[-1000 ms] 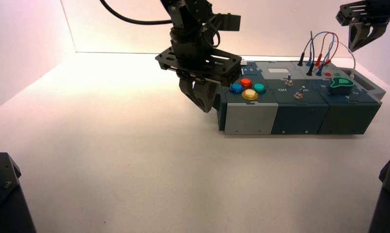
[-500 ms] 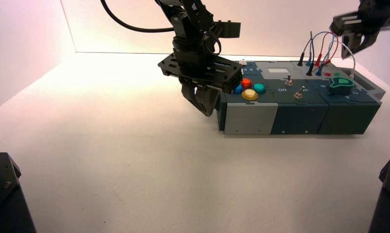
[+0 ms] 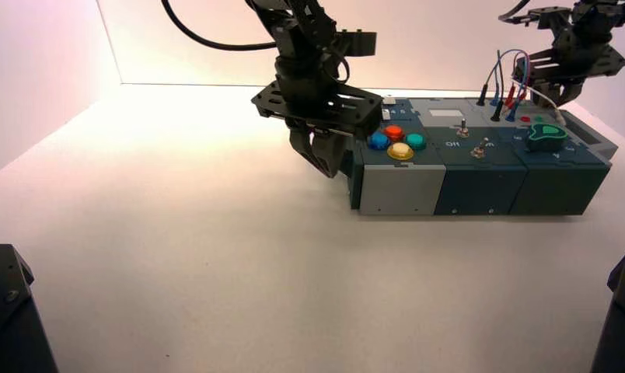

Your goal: Rotate the box clockwise.

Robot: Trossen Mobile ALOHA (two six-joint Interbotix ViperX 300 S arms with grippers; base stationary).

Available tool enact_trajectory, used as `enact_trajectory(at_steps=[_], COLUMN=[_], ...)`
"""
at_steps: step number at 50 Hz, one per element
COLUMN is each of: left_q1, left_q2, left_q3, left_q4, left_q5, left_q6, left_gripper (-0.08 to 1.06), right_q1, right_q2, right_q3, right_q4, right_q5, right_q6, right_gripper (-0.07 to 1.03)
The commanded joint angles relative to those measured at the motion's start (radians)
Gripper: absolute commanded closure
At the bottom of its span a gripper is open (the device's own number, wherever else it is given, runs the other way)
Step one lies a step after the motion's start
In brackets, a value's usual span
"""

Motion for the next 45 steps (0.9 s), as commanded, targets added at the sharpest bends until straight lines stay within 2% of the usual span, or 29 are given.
enact_trajectory(at_steps=[1, 15, 22, 32, 45], left_q1=[0.011, 0.021, 0.035, 0.091, 0.172], left_q2=[-0.008, 0.018, 0.028, 0.031, 0.021], left_q3=[-0.035, -0.08, -0.094, -0.095, -0.103], left_q4=[0.002, 0.003, 0.006, 0.009, 0.014], left_q5=[-0.005, -0.011, -0.018, -0.031, -0.055], left_q6=[-0.003, 0.002, 0.003, 0.009, 0.014], left_gripper=[1.01, 1.01, 1.01, 1.01, 1.01], right_q1=[0.006, 0.018, 0.041, 0.094, 0.123], right_q2=[-0.014, -0.02, -0.025, -0.025, -0.043], right_q3=[-0.011, 0.009, 0.018, 0.032, 0.063], right_q4=[0.003, 0.003, 0.003, 0.003, 0.003], right_q5=[-0.002, 0.003, 0.025, 0.055, 0.063], right_q6=[-0.012, -0.012, -0.029, -0.057, -0.06], right_gripper=[0.98, 0.98, 0.98, 0.98, 0.98])
